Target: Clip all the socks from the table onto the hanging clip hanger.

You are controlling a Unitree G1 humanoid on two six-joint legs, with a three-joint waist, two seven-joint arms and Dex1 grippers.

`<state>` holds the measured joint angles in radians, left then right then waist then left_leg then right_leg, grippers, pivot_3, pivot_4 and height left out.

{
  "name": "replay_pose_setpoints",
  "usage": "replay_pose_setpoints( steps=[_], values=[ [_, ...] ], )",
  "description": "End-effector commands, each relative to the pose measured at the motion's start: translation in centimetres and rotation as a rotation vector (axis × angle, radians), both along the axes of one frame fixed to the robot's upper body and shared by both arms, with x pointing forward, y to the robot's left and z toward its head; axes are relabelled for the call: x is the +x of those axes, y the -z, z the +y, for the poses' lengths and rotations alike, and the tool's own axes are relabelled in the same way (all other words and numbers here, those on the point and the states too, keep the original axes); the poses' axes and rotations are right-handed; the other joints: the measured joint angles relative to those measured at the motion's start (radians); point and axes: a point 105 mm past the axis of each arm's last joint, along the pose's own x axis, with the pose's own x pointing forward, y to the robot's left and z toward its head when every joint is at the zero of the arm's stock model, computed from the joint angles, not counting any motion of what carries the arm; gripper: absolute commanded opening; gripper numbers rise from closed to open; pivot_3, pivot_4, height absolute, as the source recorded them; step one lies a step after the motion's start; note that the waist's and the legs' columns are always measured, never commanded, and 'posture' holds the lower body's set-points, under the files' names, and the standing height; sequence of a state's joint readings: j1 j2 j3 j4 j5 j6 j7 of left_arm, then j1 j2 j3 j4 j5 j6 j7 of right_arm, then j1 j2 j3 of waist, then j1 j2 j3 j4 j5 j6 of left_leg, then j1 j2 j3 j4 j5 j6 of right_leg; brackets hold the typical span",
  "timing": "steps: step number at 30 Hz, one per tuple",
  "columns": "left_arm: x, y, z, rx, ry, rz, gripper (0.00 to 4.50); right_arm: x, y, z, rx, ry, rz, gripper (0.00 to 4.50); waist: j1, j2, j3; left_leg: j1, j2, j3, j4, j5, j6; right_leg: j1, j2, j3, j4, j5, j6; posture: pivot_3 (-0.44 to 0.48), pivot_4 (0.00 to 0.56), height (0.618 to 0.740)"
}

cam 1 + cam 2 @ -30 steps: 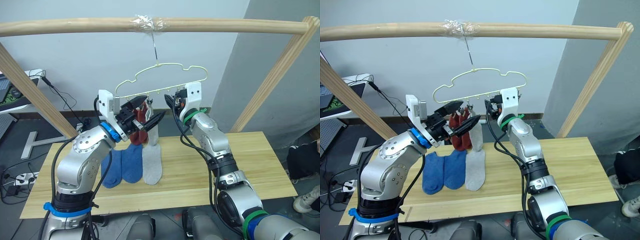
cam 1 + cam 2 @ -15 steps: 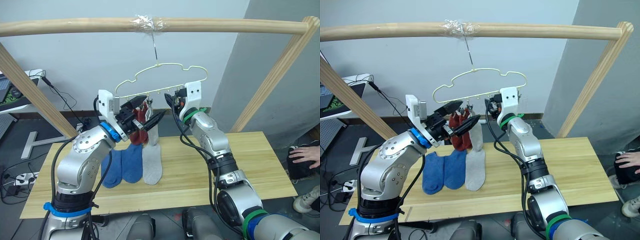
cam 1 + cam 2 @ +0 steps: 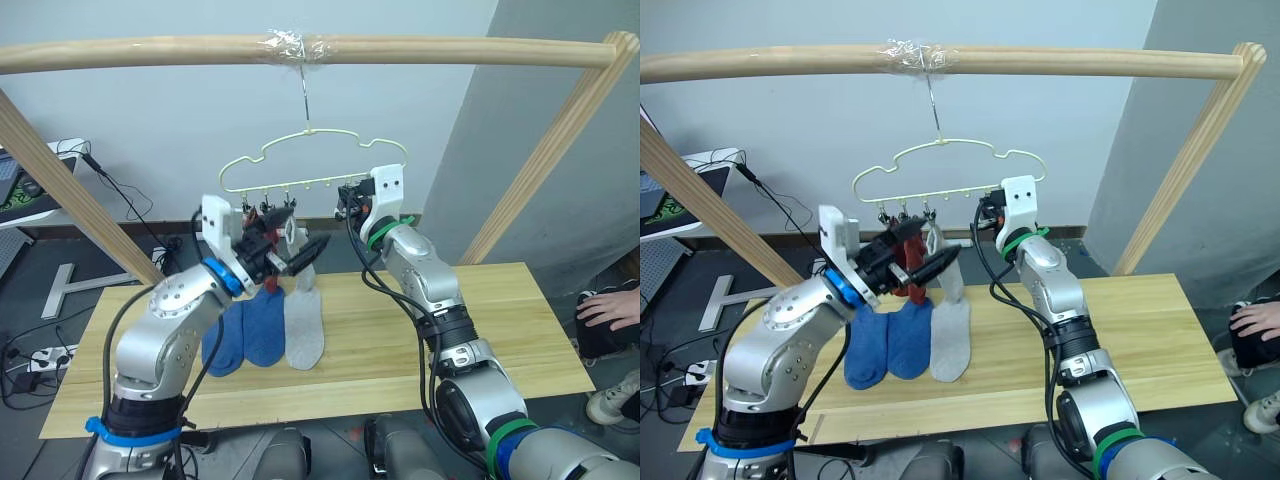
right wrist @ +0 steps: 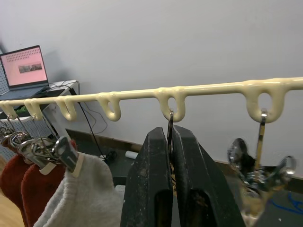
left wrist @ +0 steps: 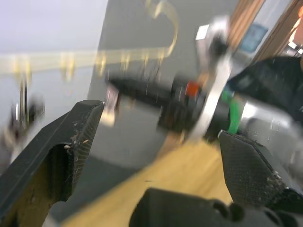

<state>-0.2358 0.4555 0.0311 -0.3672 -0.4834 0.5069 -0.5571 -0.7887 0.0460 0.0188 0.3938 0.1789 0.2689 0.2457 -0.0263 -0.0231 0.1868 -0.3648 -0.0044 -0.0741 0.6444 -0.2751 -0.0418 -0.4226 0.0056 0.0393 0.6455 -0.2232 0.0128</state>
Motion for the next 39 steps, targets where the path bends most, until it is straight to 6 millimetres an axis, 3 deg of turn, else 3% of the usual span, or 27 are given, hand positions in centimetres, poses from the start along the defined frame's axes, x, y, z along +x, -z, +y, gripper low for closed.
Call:
replay_pose_setpoints(
  steps=[1,11,20,24,27,39],
  values=[
    [0.7,2.8,1.0,0.085,-0.097,0.027,4.50,-0.2,-1.7,-0.4,0.028,-0.008,-0.051,0.02,0.000,0.000,0.000,0.000,0.000,0.000,0.000,0.000,0.000,0.000,0.000,0.000,0.000,0.000,0.000,0.085,0.179,0.740],
    [2.2,12.0,0.7,0.215,-0.209,0.187,4.50,-0.9,-1.4,-0.2,0.030,-0.016,-0.038,0.02,0.000,0.002,0.002,0.000,0.000,0.000,0.000,0.000,0.000,0.000,0.000,-0.001,0.000,0.000,0.000,0.066,0.180,0.740],
    [3.1,16.2,0.2,0.239,-0.219,0.324,4.50,-1.2,-1.3,-0.3,0.028,-0.012,-0.032,0.02,-0.003,0.002,0.002,0.000,0.000,0.001,0.000,0.000,0.000,0.000,-0.001,-0.002,0.000,0.000,0.000,0.020,0.182,0.740],
    [2.0,19.0,0.0,0.296,-0.159,0.406,4.50,-1.4,-1.2,-0.6,0.022,-0.004,-0.031,0.02,-0.005,0.002,0.002,0.000,0.000,0.000,0.000,0.000,0.000,0.000,-0.001,-0.001,0.001,0.000,0.000,0.013,0.180,0.740],
    [1.4,20.1,0.0,0.312,-0.135,0.442,3.94,-1.5,-1.2,-0.6,0.022,0.000,-0.028,0.00,-0.005,0.002,0.002,0.000,0.000,0.000,0.000,0.000,0.000,0.000,-0.001,-0.002,0.001,0.000,0.000,0.008,0.178,0.740],
    [-0.6,21.0,-1.5,0.406,0.011,0.397,0.32,-1.6,-1.1,-0.7,0.013,0.000,-0.025,0.00,-0.006,0.002,0.001,0.000,0.000,0.000,0.000,0.000,0.000,0.001,-0.002,-0.001,0.001,0.000,0.000,0.013,0.170,0.740]
  ],
)
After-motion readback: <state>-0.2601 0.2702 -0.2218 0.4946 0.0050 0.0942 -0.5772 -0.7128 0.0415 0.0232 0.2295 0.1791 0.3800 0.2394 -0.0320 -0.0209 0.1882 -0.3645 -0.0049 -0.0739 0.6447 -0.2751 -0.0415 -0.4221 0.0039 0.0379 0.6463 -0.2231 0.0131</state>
